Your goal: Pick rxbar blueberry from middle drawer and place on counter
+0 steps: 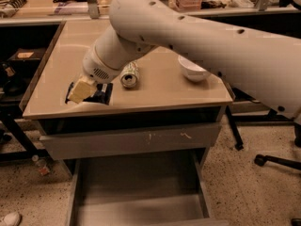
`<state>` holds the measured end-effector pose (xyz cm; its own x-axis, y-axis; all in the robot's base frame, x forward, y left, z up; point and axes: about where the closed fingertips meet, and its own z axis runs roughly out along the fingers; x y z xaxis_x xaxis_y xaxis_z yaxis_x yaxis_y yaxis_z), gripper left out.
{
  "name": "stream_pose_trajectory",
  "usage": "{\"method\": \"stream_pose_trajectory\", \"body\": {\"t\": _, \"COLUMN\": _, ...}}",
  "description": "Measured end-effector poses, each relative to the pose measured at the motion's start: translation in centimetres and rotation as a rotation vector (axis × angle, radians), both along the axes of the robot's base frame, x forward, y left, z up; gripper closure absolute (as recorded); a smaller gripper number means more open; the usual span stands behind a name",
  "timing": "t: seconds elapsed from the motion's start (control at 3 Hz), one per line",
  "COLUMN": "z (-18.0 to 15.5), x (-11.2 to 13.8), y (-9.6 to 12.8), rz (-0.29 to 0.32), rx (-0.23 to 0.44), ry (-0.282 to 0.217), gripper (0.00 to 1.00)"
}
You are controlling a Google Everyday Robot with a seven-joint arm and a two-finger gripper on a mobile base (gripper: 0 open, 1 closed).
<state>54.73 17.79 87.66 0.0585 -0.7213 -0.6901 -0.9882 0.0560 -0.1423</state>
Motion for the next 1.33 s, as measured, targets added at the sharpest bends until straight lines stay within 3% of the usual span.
{"method": "stream_pose_trajectory", "body": {"t": 1.33, "z": -1.8, "x": 5.9, "y": 5.1, "rz": 0.084, "rx": 0.031, "ry": 0.065, "gripper": 1.00}}
